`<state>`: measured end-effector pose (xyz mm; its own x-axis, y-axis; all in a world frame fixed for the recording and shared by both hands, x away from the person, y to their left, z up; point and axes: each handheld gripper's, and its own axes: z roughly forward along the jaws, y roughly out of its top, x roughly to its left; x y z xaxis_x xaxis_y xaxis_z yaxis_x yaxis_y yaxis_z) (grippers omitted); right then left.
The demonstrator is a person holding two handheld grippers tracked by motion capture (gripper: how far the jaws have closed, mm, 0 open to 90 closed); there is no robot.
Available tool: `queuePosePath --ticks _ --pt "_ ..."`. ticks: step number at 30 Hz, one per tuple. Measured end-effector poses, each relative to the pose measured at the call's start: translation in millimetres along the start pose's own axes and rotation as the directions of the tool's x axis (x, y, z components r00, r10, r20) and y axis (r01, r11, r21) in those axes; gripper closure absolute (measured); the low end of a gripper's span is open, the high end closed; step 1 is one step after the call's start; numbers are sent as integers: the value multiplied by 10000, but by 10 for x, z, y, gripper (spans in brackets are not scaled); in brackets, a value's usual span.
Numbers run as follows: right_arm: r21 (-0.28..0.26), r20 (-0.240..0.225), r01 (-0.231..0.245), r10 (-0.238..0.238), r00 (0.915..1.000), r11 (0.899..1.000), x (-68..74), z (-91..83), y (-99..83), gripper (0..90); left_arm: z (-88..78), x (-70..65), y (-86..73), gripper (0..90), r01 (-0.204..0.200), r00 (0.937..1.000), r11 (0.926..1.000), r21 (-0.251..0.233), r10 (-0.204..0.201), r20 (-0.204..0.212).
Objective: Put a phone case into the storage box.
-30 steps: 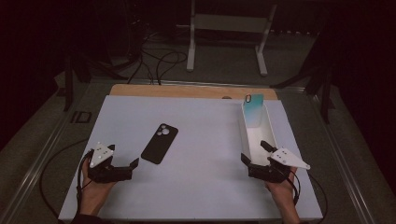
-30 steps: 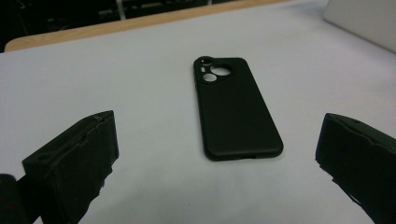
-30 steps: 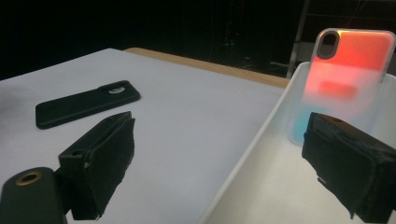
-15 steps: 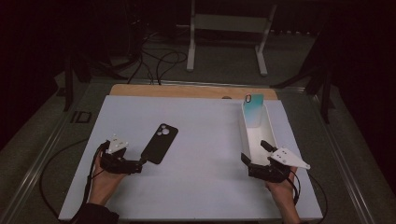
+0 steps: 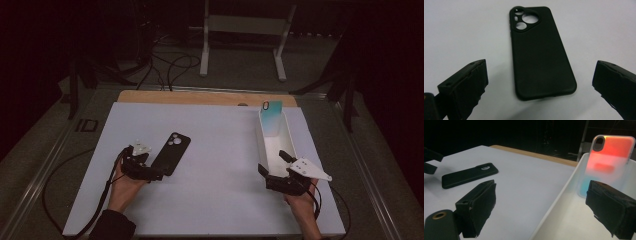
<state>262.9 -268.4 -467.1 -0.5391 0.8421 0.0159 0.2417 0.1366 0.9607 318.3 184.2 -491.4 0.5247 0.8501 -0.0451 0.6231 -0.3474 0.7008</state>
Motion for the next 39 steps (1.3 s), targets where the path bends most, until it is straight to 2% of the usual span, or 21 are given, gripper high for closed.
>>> queuePosePath --ticks 6,7,11,14,19,24,27,34,39 --pt "13 4 38 -38 10000 10000 -2 3 -1 95 179 -28 72 30 -53 9999 9976 695 46 99" --pt "13 4 38 -38 10000 10000 -2 3 -1 95 179 -28 72 32 -53 9999 9976 695 46 99" --pt "13 11 29 -29 10000 10000 -4 2 -1 95 280 -31 103 33 -64 9997 9933 1157 35 254" --pt "13 -4 3 -3 10000 10000 -6 1 -3 95 362 -41 126 34 -161 9995 9872 1587 114 304" --pt "46 -3 -31 31 10000 10000 -8 3 -5 95 465 -46 169 53 -119 9998 9819 1889 81 208" --pt "52 13 -24 24 10000 10000 -12 2 -6 95 542 -39 192 68 20 10000 9778 2095 -37 78" --pt "46 23 -20 20 10000 10000 -13 2 -6 95 561 -34 208 68 115 9999 9785 2059 -123 26" --pt "61 14 2 -2 10000 10000 -8 8 -6 95 620 -63 236 53 -110 9997 9755 2199 158 -201" --pt "80 -18 4 -4 10000 10000 0 17 -5 95 626 -48 250 54 -130 9998 9724 2329 162 -120"
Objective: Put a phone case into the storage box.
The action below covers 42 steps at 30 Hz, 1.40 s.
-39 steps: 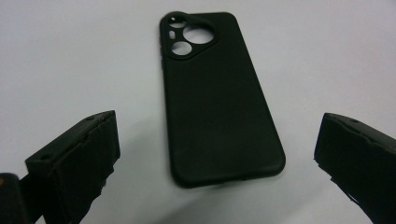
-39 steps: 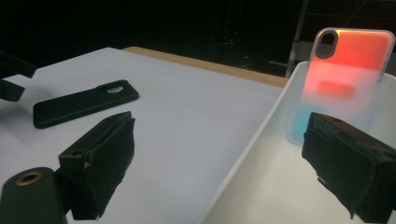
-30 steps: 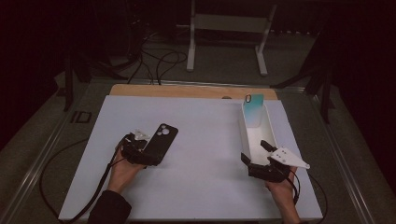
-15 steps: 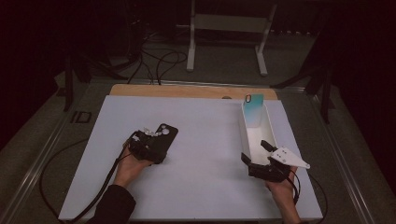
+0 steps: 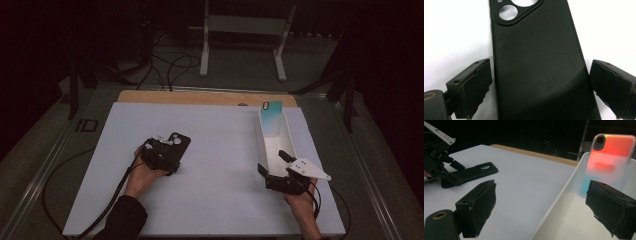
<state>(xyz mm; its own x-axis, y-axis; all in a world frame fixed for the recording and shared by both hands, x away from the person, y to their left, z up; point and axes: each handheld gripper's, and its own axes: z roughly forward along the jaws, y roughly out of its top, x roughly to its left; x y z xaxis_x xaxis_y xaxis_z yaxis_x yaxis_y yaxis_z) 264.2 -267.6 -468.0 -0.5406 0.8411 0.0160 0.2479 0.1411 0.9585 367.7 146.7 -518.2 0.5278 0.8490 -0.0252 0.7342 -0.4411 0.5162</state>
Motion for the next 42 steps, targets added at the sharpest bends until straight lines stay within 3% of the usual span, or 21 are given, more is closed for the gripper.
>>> queuePosePath --ticks 16,21,31,36,37,42 --pt "38 28 -7 7 10000 10000 -3 13 8 95 -36 27 8 144 -1 10000 10000 18 1 -71" --pt "27 52 -22 22 10000 10000 -9 6 14 95 -57 21 2 170 -17 10000 9997 -259 20 85" --pt "9 62 -45 45 10000 10000 -3 9 34 95 -126 -13 -12 175 -124 9997 9981 -610 112 -203" --pt "46 34 -27 27 10000 10000 -2 15 48 95 -165 -16 -10 174 -103 9999 9971 -753 92 -146" --pt "46 34 -27 27 10000 10000 -2 15 48 95 -239 -26 -8 174 -132 9998 9950 -990 116 -170" --pt "404 -134 -113 119 9998 9991 -16 53 100 95 -342 -48 -17 171 -411 9990 9910 -1277 387 -209"
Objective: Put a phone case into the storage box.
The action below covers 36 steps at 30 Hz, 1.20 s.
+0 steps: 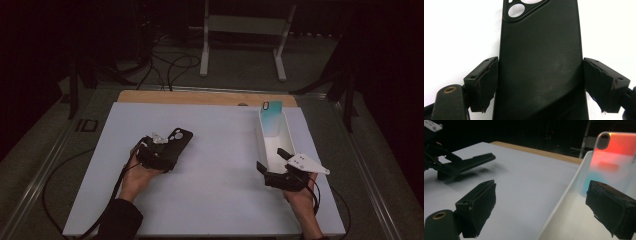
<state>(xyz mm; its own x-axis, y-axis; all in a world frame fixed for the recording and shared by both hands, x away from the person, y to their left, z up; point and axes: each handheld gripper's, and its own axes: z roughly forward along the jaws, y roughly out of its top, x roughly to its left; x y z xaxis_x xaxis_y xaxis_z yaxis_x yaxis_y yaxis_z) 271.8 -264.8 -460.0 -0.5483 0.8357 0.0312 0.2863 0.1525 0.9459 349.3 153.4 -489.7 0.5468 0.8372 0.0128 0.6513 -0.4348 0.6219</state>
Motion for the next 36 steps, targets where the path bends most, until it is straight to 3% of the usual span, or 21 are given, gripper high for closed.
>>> queuePosePath --ticks 11,22,23,25,26,32,36 --pt "331 -225 -242 250 9994 9992 -7 7 109 95 -211 -62 39 169 -394 9991 9962 -772 405 136" --pt "723 -644 -522 569 9963 9960 -19 79 243 87 -371 -194 125 168 -1047 9934 9847 -1392 1100 311" --pt "789 -769 -620 681 9947 9950 -31 90 278 87 -396 -230 150 168 -1156 9916 9810 -1555 1232 403" --pt "808 -751 -649 710 9946 9946 -33 93 290 87 -396 -230 150 168 -1156 9916 9810 -1555 1232 403" --pt "843 -826 -729 799 9934 9938 -43 100 328 88 -430 -289 189 167 -1392 9876 9749 -1737 1494 474" --pt "989 -1076 -863 969 9895 9914 -56 130 413 88 -480 -406 269 167 -1783 9792 9627 -2034 1940 598" --pt "1086 -1186 -735 863 9892 9914 -48 151 442 88 -503 -456 303 167 -1950 9749 9566 -2166 2132 637"
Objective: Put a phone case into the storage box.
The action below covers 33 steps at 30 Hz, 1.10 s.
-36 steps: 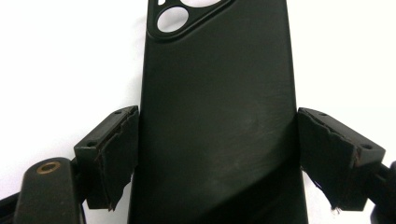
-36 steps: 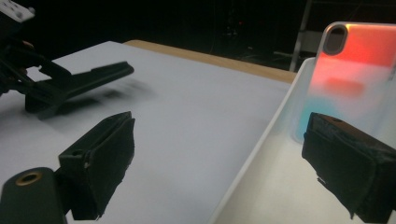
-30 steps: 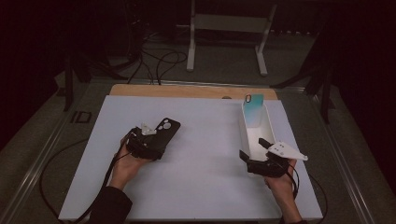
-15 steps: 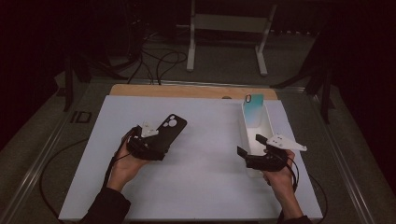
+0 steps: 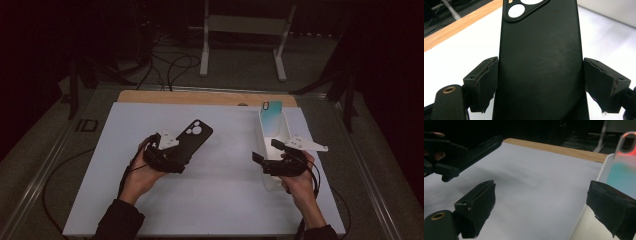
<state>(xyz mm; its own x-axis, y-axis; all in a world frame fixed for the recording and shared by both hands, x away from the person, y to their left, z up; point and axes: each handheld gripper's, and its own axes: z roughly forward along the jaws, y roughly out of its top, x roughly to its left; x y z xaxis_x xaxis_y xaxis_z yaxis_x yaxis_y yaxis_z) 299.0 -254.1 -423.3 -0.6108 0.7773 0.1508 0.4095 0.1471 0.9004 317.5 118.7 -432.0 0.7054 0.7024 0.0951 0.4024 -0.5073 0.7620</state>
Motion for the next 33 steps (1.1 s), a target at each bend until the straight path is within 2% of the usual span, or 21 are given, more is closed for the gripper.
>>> queuePosePath --ticks 12,23,32,33 --pt "35 -557 -50 52 9984 10000 83 107 103 88 -8 -162 129 165 -508 9981 9977 -458 523 317" --pt "205 -1282 -186 211 9915 9996 236 272 226 93 52 -397 254 163 -974 9913 9918 -832 1041 810" --pt "422 -1761 -485 553 9828 9979 315 393 269 185 86 -531 309 161 -1154 9859 9874 -1082 1271 1085" --pt "510 -1923 -573 661 9791 9971 338 423 270 246 95 -560 321 161 -1148 9854 9864 -1172 1281 1125"
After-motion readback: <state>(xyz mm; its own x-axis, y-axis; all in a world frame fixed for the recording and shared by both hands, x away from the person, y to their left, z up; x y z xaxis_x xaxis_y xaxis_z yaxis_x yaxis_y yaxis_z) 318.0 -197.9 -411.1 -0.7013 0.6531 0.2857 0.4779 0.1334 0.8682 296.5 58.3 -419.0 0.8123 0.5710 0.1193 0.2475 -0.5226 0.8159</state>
